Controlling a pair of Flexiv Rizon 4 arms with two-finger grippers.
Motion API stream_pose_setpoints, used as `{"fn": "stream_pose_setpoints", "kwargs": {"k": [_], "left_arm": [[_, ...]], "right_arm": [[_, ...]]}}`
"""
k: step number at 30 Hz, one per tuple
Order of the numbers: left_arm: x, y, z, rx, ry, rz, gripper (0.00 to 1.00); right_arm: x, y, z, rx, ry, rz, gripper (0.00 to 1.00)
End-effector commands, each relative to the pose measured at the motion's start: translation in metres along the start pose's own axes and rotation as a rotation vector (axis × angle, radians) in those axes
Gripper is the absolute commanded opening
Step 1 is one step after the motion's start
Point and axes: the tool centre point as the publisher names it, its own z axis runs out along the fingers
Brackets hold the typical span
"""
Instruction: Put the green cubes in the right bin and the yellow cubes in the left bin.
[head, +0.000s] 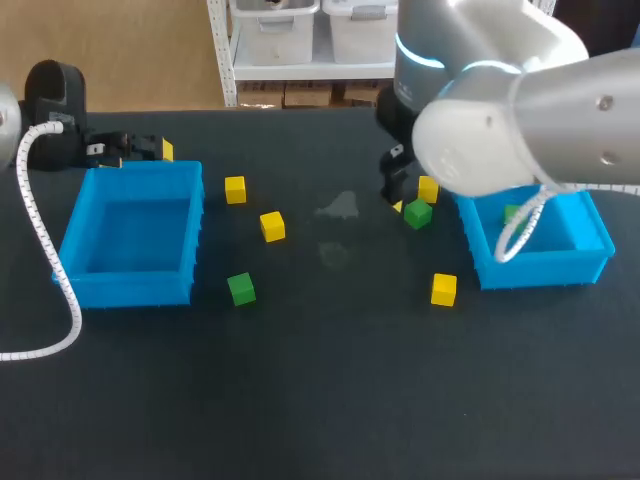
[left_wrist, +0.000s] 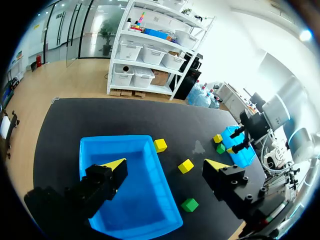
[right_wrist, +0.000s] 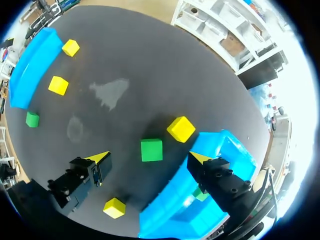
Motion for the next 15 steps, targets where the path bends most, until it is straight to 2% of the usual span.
{"fn": "stream_pose_setpoints", "kwargs": {"k": [1, 15], "left_arm": [[0.002, 0.002, 0.0, 0.012, -0.007, 0.002, 1.0], [0.002, 0.002, 0.0, 0.012, -0.007, 0.002, 1.0]], "right_arm": [[0.0, 0.003, 0.004, 0.0, 0.028, -0.009, 1.0], [0.015, 0.012, 0.02, -0.004, 0.049, -0.015, 1.0]]}}
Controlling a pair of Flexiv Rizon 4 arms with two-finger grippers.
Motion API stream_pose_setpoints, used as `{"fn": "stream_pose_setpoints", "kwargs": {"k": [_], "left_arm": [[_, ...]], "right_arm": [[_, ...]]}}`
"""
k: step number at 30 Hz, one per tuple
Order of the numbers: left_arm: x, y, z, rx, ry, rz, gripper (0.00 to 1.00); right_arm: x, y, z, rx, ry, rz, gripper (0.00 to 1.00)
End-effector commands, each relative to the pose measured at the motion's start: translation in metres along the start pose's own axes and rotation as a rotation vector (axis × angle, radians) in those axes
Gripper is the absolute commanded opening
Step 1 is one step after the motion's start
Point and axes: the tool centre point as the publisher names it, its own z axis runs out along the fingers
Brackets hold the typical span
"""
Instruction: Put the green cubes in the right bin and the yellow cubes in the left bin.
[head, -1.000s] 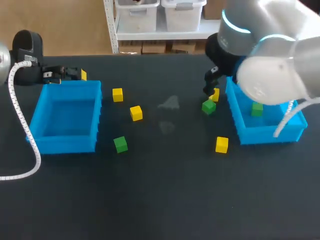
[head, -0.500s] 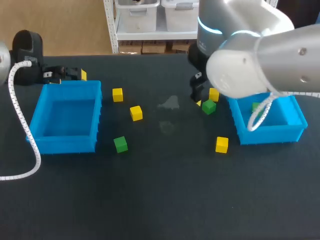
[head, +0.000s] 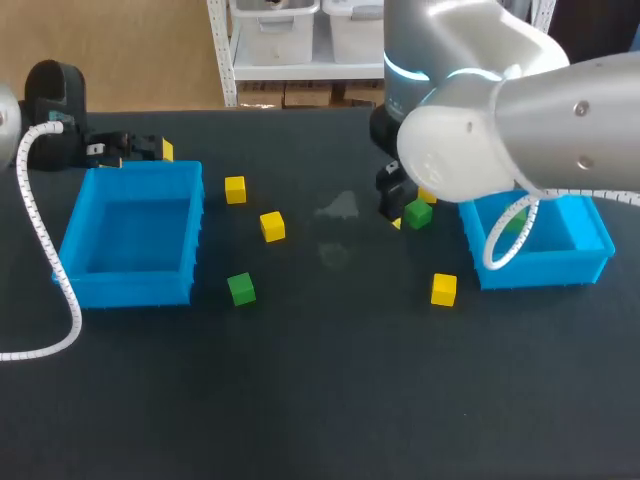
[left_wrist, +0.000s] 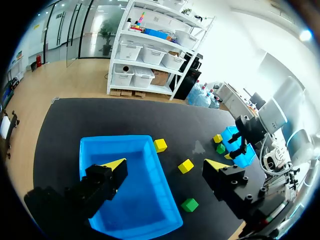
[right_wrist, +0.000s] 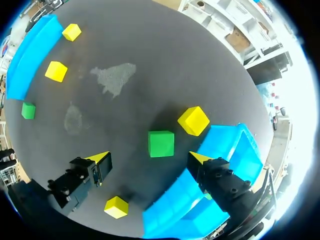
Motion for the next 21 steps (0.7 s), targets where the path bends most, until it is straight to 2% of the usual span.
{"fn": "stream_pose_setpoints", "kwargs": {"k": [1, 21], "left_arm": [[0.002, 0.002, 0.0, 0.012, -0.007, 0.002, 1.0], [0.002, 0.002, 0.0, 0.012, -0.007, 0.002, 1.0]], "right_arm": [[0.003, 0.001, 0.005, 0.005, -0.019, 0.008, 1.0], [-0.003, 0.0, 0.024, 0.005, 0.021, -0.003, 1.0]]}}
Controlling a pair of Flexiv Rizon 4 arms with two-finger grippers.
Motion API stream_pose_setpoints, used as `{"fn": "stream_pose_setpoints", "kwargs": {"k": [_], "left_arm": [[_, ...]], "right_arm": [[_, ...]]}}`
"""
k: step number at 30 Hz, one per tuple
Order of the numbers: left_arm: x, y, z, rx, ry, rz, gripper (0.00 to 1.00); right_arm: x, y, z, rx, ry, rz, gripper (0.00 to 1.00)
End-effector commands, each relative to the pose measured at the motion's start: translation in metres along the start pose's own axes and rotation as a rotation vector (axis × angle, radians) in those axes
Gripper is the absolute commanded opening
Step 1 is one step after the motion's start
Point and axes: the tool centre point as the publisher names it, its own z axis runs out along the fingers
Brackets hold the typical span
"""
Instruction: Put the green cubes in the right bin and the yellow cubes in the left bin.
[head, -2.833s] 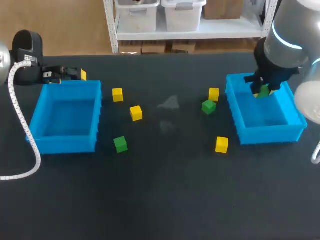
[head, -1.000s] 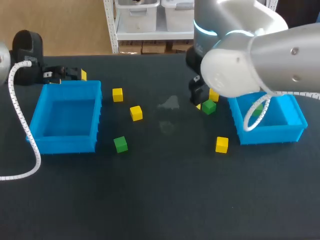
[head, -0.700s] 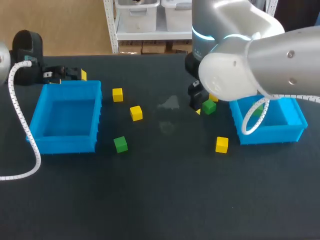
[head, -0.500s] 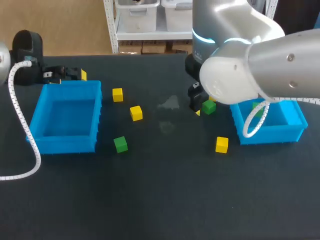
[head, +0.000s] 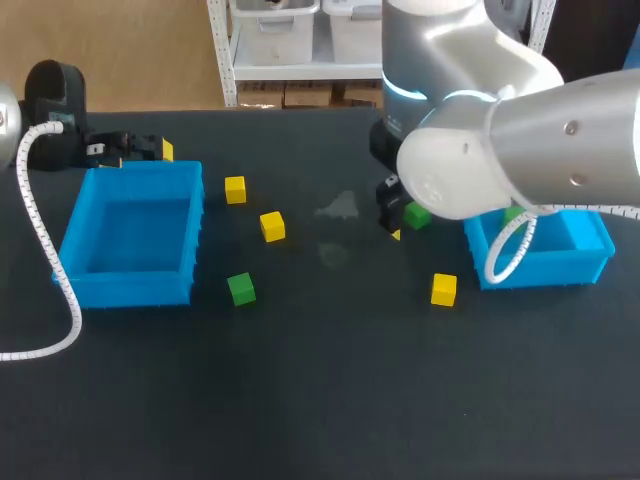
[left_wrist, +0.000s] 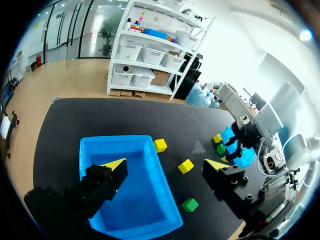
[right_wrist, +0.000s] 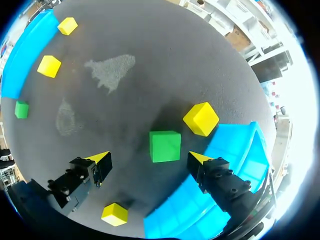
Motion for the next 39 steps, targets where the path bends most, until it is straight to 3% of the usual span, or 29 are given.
{"fn": "stream_pose_setpoints", "kwargs": {"k": [1, 23, 24, 25, 27, 32, 33, 36, 39], "left_arm": [[0.002, 0.002, 0.0, 0.012, -0.007, 0.002, 1.0], [0.002, 0.002, 0.0, 0.012, -0.007, 0.002, 1.0], [0.002, 0.002, 0.0, 0.012, -0.007, 0.002, 1.0], [0.002, 0.002, 0.0, 0.012, -0.007, 0.002, 1.0], [0.002, 0.002, 0.0, 0.012, -0.007, 0.002, 1.0], [0.002, 0.002, 0.0, 0.012, -0.007, 0.002, 1.0], [0.002, 0.002, 0.0, 0.012, -0.007, 0.002, 1.0], [0.002, 0.002, 0.0, 0.012, -0.007, 0.002, 1.0], [0.002, 0.002, 0.0, 0.012, -0.007, 0.002, 1.0]], "right_arm": [[-0.006, -0.001, 0.003, -0.003, 0.015, -0.002, 1.0], [-0.011, -0.004, 0.015, -0.002, 0.033, 0.002, 1.0], [-0.011, -0.004, 0.015, -0.002, 0.033, 0.004, 0.91], [-0.011, -0.004, 0.015, -0.002, 0.033, 0.005, 0.75], [-0.011, -0.004, 0.016, 0.0, 0.033, 0.007, 0.5], [-0.01, -0.005, 0.018, 0.006, 0.035, 0.012, 0.35], [-0.01, -0.005, 0.018, 0.007, 0.035, 0.014, 0.28], [-0.009, -0.005, 0.018, 0.01, 0.036, 0.015, 0.18], [-0.009, -0.005, 0.018, 0.012, 0.036, 0.017, 0.0]]}}
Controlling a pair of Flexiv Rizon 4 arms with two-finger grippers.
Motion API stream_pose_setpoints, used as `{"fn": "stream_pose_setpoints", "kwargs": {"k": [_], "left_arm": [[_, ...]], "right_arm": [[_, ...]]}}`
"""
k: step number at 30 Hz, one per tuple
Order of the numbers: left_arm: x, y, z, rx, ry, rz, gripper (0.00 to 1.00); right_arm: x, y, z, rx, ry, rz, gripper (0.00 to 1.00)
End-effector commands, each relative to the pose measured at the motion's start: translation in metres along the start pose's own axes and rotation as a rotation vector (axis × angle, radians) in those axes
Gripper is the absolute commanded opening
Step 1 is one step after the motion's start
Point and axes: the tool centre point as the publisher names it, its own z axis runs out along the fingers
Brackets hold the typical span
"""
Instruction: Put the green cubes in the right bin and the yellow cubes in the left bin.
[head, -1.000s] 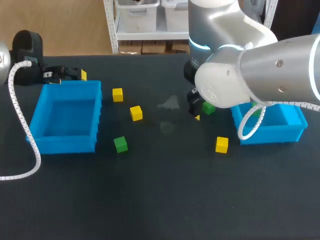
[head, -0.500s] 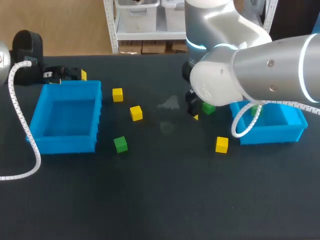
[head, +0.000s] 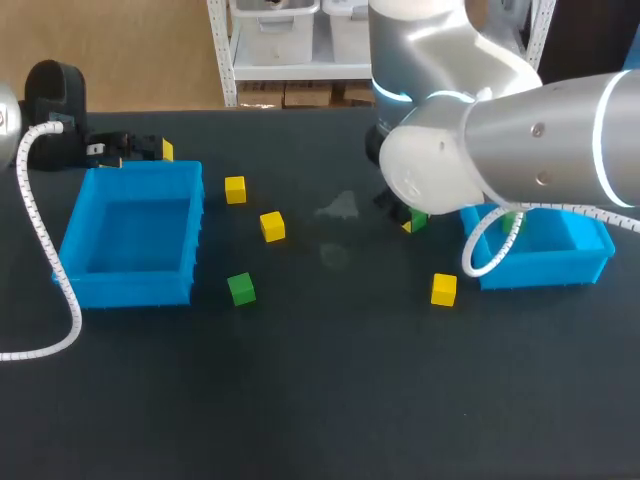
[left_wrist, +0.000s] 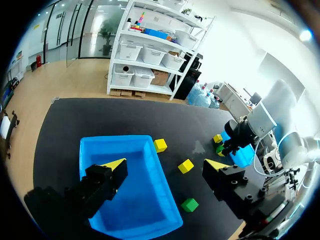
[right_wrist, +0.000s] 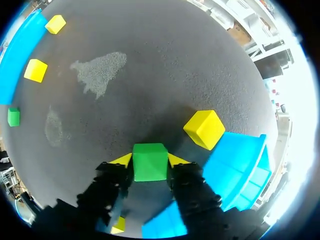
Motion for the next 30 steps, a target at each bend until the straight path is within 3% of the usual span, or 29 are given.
{"fn": "stream_pose_setpoints", "kwargs": {"k": [1, 11, 16, 23, 30], "left_arm": [[0.002, 0.002, 0.0, 0.012, -0.007, 0.002, 1.0], [0.002, 0.002, 0.0, 0.012, -0.007, 0.002, 1.0], [0.002, 0.002, 0.0, 0.012, -0.007, 0.002, 1.0], [0.002, 0.002, 0.0, 0.012, -0.007, 0.002, 1.0], [0.002, 0.002, 0.0, 0.012, -0.007, 0.002, 1.0]], "right_arm": [[0.001, 0.0, -0.001, 0.005, -0.004, 0.003, 0.0], [-0.003, -0.012, -0.039, 0.022, -0.099, 0.042, 0.0], [-0.001, -0.03, -0.064, 0.036, -0.166, 0.096, 0.0], [0.012, -0.057, -0.09, 0.061, -0.233, 0.178, 0.0], [0.037, -0.089, -0.098, 0.072, -0.27, 0.29, 0.0]]}}
